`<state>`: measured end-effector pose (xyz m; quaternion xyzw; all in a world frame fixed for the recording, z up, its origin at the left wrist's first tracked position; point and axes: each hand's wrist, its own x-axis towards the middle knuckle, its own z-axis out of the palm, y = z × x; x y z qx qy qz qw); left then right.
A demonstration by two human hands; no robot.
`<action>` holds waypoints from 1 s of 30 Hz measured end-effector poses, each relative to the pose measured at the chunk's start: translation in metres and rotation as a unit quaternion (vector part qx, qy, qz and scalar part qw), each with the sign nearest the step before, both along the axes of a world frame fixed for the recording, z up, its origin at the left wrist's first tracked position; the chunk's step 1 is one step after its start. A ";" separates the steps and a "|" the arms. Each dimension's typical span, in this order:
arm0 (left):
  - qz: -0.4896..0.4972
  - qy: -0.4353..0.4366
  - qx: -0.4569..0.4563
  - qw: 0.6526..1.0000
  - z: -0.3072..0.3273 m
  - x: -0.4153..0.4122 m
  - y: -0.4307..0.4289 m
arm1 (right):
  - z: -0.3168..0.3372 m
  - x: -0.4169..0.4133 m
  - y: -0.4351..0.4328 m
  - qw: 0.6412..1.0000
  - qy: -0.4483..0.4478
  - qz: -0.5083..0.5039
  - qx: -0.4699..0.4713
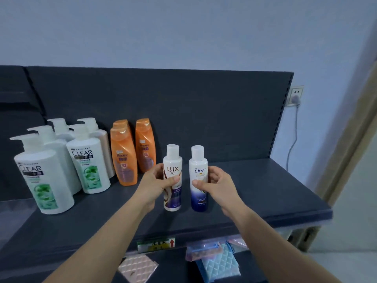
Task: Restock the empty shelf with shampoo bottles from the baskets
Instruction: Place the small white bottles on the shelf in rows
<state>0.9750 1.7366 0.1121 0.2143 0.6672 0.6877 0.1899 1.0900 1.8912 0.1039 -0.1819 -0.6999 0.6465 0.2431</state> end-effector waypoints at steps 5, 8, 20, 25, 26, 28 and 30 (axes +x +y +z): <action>0.043 0.029 -0.014 0.999 -0.005 -0.026 0.037 | -0.004 -0.042 0.041 0.999 -0.026 0.029 0.028; 0.068 0.040 -0.024 0.997 -0.010 -0.040 0.054 | -0.010 -0.064 0.061 0.997 -0.039 0.037 0.051; 0.110 0.056 -0.054 0.991 -0.024 -0.100 0.086 | -0.020 -0.128 0.093 0.995 -0.060 0.036 0.069; 0.111 0.085 -0.077 0.987 -0.023 -0.122 0.097 | -0.019 -0.152 0.101 0.994 -0.064 0.031 0.078; 0.111 0.094 -0.085 0.986 -0.023 -0.126 0.098 | -0.019 -0.156 0.103 0.995 -0.064 0.026 0.078; 0.110 0.113 -0.101 0.982 -0.025 -0.134 0.100 | -0.020 -0.164 0.104 0.995 -0.063 0.018 0.081; 0.114 0.133 -0.117 0.978 -0.026 -0.139 0.102 | -0.022 -0.171 0.106 0.993 -0.064 0.009 0.094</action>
